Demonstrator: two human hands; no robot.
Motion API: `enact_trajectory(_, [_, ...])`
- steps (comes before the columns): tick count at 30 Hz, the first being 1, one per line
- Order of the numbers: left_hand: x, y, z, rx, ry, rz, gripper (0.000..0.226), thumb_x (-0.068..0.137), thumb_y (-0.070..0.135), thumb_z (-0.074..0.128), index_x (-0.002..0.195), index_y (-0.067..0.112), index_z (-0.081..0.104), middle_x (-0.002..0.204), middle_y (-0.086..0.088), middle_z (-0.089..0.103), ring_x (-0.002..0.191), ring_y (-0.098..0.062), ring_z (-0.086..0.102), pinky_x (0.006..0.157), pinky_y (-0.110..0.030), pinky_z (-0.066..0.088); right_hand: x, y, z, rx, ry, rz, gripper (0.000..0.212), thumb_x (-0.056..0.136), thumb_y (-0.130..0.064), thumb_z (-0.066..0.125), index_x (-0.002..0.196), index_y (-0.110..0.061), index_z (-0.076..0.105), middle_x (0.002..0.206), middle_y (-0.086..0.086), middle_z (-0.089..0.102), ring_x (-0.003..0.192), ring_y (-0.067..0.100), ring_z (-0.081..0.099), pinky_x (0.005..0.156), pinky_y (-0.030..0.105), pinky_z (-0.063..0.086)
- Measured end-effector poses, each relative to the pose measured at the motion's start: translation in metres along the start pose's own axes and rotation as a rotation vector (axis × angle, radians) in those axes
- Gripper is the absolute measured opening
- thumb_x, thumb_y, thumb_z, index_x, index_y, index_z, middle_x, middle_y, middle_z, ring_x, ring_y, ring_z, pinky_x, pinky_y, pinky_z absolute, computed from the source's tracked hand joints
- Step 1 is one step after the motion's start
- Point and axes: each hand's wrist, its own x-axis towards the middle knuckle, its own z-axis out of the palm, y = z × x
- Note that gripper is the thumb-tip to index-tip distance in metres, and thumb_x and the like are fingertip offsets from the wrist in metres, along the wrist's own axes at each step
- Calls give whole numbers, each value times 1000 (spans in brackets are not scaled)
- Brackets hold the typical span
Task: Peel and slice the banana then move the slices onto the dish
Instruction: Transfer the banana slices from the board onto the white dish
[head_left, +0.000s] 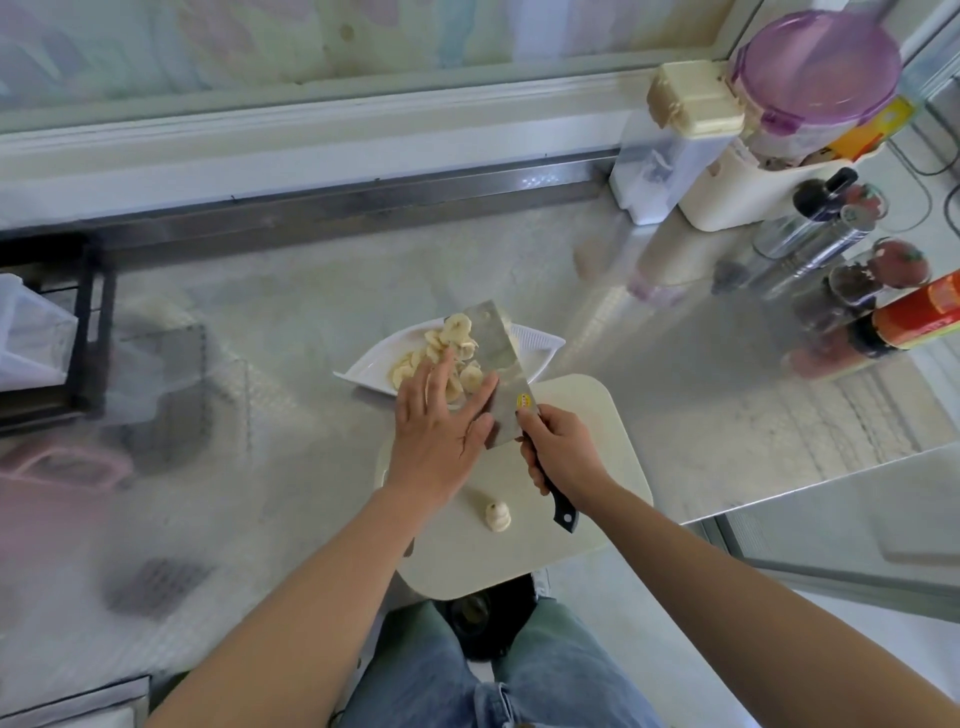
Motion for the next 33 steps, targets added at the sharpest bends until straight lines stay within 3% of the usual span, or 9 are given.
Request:
enact_trajectory(5, [7,-11,3,10,-24,-74,60,94,52,8,149,37,24,160,-11,4,144,-31,-2,117,-49,6,4,2,-10,2,45,10,37,99,-35,45,73,-10,43,53,5,44,34,17,38,36,24,33])
enact_trajectory(8, [9,-12,3,12,5,-74,60,95,50,11,148,30,31,158,-14,11,142,-32,5,115,-52,14,4,6,-19,-18,68,11,40,99,-40,45,71,-10,43,52,3,45,34,18,38,37,25,34])
enact_trajectory(15, [29,13,5,-29,16,42,52,96,49,21,145,41,34,157,-7,16,141,-28,7,113,-50,16,0,12,-30,-47,59,29,38,98,-38,47,73,-10,44,53,4,47,36,19,40,37,26,35])
enact_trajectory(23, [32,6,4,11,47,2,53,96,46,24,141,28,46,149,-14,32,135,-37,29,105,-55,33,1,15,-45,-57,65,43,38,97,-38,48,71,-11,44,55,6,48,36,19,41,37,26,36])
enact_trajectory(27, [47,23,1,5,26,74,51,96,50,21,143,41,38,155,-7,21,141,-33,18,110,-50,22,2,15,-47,-67,39,44,37,96,-37,49,69,-12,44,55,7,49,36,19,41,37,25,36])
enact_trajectory(33, [47,14,7,45,-28,-27,59,93,51,15,145,34,37,157,-8,19,143,-35,14,111,-55,18,5,15,-52,-48,30,47,37,96,-40,48,71,-12,45,55,4,48,37,18,41,38,25,36])
